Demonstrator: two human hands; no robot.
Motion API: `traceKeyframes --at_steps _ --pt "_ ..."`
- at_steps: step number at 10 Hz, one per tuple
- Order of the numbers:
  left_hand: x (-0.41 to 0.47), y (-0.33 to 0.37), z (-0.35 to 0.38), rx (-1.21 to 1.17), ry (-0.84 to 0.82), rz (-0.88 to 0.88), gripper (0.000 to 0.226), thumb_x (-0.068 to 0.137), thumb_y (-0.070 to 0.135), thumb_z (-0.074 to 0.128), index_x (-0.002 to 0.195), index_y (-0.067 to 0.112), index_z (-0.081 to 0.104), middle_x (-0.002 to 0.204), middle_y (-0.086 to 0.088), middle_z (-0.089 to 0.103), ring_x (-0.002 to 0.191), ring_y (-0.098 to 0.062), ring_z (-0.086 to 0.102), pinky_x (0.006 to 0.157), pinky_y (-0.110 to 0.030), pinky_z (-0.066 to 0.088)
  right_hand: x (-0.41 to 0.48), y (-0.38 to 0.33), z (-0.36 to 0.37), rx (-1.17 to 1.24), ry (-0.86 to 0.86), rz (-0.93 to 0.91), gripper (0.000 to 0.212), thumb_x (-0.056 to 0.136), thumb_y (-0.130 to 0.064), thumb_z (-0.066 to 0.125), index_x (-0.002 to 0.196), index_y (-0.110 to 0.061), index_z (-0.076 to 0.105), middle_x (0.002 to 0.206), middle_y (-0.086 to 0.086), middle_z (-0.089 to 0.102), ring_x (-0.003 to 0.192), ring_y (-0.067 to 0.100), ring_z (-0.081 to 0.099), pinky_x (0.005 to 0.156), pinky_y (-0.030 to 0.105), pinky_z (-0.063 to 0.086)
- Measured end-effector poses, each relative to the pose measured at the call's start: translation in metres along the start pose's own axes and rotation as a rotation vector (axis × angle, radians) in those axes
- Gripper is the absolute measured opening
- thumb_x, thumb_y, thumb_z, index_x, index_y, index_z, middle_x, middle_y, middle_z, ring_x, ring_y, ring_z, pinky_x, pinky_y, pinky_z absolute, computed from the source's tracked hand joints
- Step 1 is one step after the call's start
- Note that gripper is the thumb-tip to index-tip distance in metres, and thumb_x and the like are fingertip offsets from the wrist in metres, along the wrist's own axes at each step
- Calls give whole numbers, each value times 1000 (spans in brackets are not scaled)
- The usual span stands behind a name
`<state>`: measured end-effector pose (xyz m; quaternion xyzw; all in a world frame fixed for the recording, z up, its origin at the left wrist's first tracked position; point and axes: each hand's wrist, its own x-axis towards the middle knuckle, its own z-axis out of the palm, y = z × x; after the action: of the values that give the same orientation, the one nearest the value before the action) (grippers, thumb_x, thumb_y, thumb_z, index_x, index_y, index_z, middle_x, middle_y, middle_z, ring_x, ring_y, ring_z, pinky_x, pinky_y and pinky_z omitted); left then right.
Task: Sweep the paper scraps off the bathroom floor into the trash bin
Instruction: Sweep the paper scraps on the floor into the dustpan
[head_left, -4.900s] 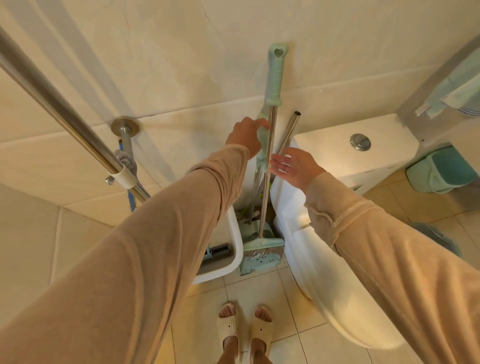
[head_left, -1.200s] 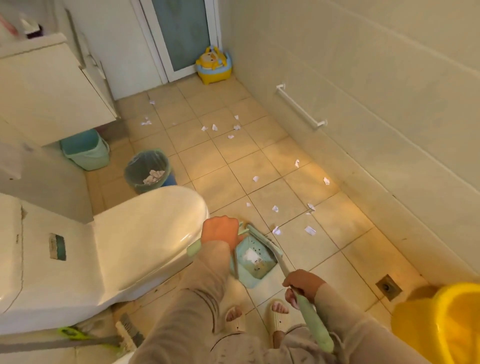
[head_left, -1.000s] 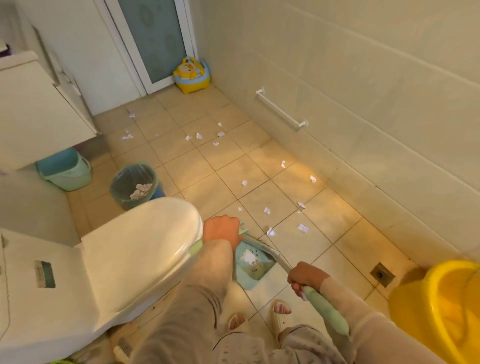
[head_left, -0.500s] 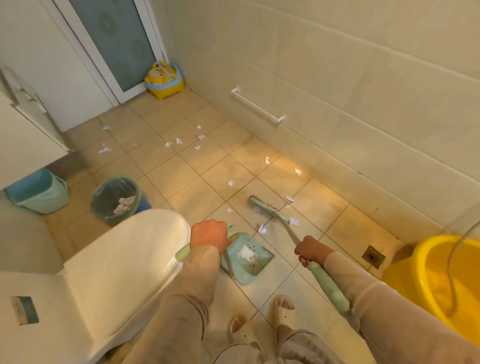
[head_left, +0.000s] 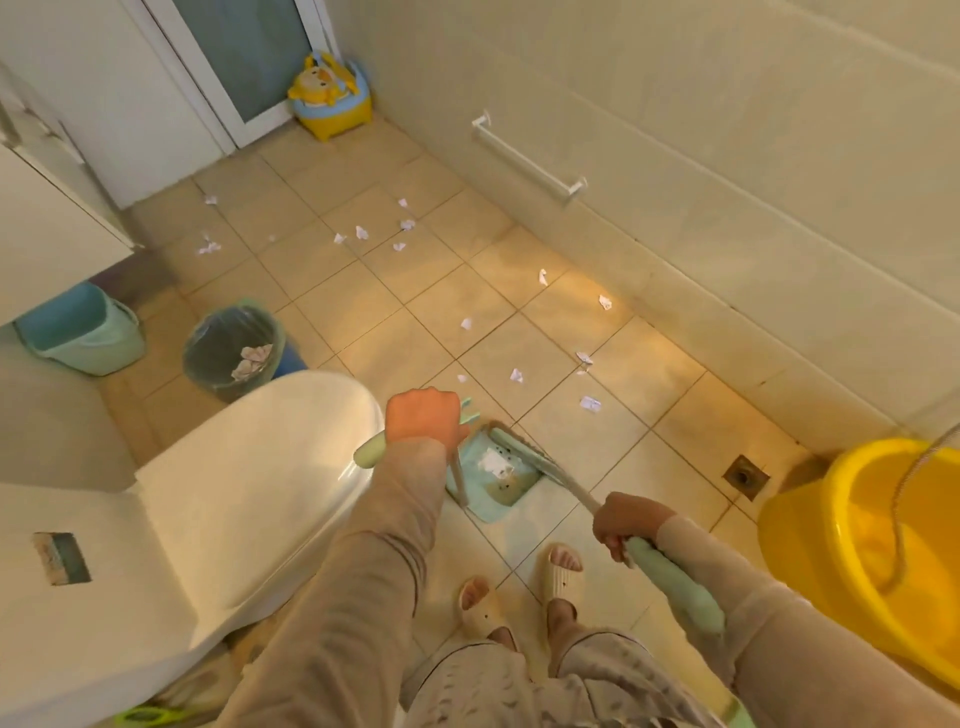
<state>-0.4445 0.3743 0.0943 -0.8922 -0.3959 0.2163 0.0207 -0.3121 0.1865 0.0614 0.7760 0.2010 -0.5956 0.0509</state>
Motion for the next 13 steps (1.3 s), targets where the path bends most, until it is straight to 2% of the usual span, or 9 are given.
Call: traceKeyframes --at_steps 1,3,6,8,9,10,11,12,13 --pt "4 2 -4 -9 -5 -5 31 88 43 54 101 17 67 104 -3 70 98 -23 65 67 -25 36 -13 14 -29 237 -63 86 36 87 1 39 53 -8 40 23 -1 40 20 9 39 31 9 32" --pt "8 5 -10 -35 -2 5 33 86 44 53 101 17 66 104 -4 69 97 -24 65 67 -26 36 -14 40 -39 501 -53 140 36 91 1 36 56 -8 39 22 0 39 16 9 35 32 6 31" --pt "21 32 -25 -20 8 53 35 88 48 50 97 18 66 98 -3 69 92 -23 65 66 -26 37 -15 62 -80 564 112 130 37 91 3 38 55 -6 40 21 0 37 15 9 34 32 8 31" --pt "45 55 -42 -25 -12 57 37 89 48 49 101 17 65 104 -4 68 97 -24 64 67 -26 37 2 68 -124 517 248 99 34 90 3 40 57 -6 42 24 3 40 19 13 37 34 14 34" --pt "57 62 -48 -22 -25 55 39 89 49 50 103 16 65 105 -5 68 98 -24 64 68 -26 37 16 68 -138 515 305 26 33 89 1 42 57 -6 43 45 9 47 40 20 43 45 23 37" --pt "64 63 -48 -18 -10 35 37 88 48 51 99 16 66 101 -5 69 94 -24 65 66 -26 36 26 75 -142 564 287 -58 27 86 1 44 61 -9 43 38 1 51 26 8 48 31 11 39" --pt "69 65 -45 16 11 43 35 89 46 50 95 16 67 98 -5 69 91 -24 65 64 -26 35 37 68 -142 461 247 11 33 88 2 43 57 -11 38 41 3 49 36 9 48 24 9 33" --pt "72 71 -46 27 20 42 33 90 45 50 94 17 66 96 -4 70 90 -23 65 63 -26 34 41 62 -127 250 176 36 38 90 2 42 55 -13 35 57 3 42 40 8 47 34 12 37" --pt "73 76 -49 10 8 29 31 90 43 51 96 17 67 98 -3 70 91 -22 65 63 -25 34 46 73 -97 222 112 7 35 87 4 43 56 -11 38 59 6 41 24 1 48 27 9 36"
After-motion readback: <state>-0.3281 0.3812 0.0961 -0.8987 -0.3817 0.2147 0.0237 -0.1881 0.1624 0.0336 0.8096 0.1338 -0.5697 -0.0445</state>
